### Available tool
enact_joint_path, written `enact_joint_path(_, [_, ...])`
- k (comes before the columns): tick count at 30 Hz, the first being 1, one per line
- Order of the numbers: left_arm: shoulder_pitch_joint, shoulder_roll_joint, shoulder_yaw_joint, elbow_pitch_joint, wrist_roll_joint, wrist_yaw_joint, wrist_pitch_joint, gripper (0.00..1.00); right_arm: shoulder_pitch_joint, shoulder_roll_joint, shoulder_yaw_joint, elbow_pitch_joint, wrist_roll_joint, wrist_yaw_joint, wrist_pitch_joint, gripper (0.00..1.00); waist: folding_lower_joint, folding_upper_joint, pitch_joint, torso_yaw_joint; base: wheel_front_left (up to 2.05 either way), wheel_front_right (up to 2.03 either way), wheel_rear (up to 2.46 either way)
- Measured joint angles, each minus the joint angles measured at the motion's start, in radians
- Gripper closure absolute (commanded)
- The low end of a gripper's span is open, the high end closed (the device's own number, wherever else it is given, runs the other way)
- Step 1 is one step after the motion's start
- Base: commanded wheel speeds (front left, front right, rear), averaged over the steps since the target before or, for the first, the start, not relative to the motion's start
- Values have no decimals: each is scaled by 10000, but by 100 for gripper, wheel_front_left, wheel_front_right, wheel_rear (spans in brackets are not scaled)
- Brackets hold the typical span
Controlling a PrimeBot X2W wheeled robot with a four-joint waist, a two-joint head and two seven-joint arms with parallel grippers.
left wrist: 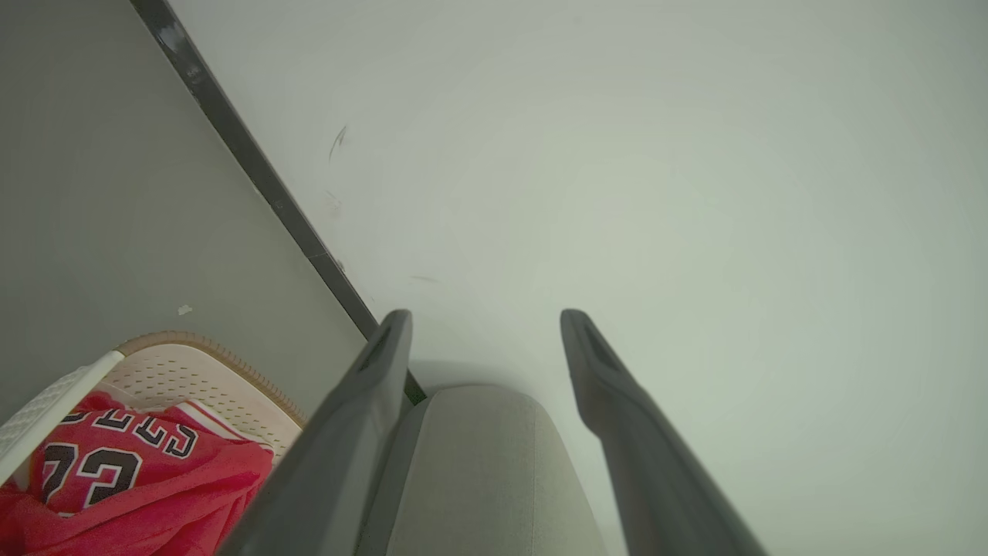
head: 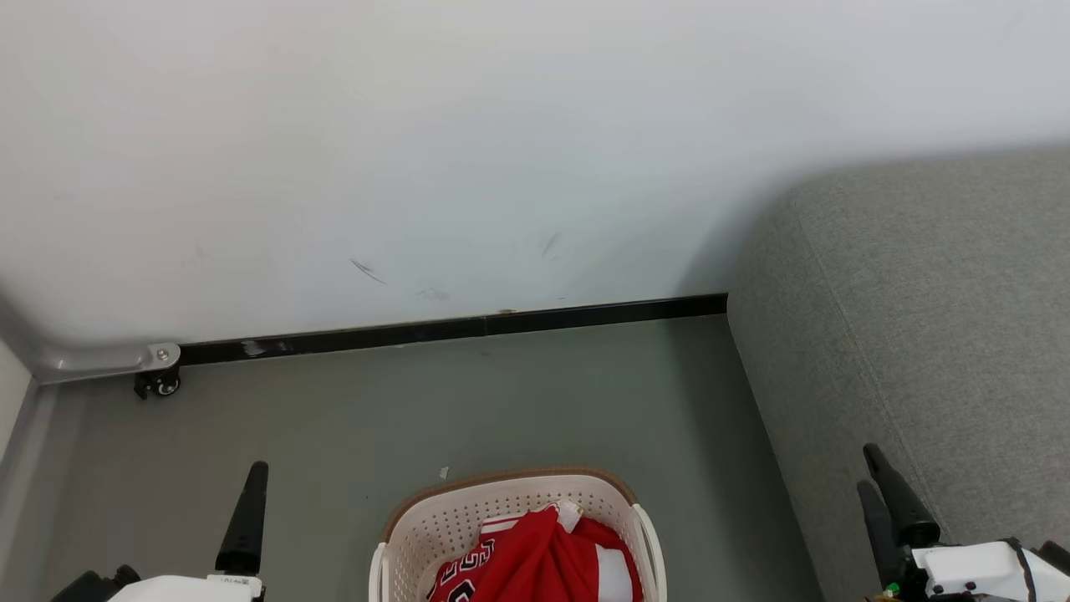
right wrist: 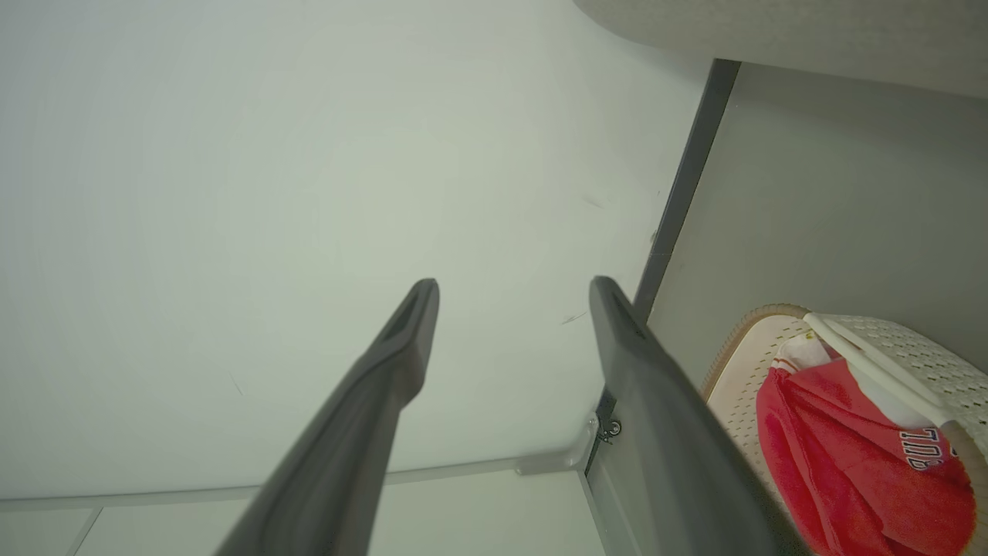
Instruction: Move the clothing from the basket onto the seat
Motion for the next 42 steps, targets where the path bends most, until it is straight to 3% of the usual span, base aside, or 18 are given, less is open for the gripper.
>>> enact_joint_path(12, [0,46,-21,-662,2197,31,-430,0,-3,-69,17,-449,-2320,0,-393,0,105,0,-118,29,0,0,0])
enact_joint_path(23, [0,272,-447,-1248,4796,184,-784,0,-1,-69,389,-658,-4558,0,-698,0,126,0,-175,41,0,0,0])
enact_joint_path(42, [334,330,-1225,-1636,8542,957,-1478,0,94,-54,637,-784,-8293,0,-1323,0,-15,0,-102,58,0,0,0])
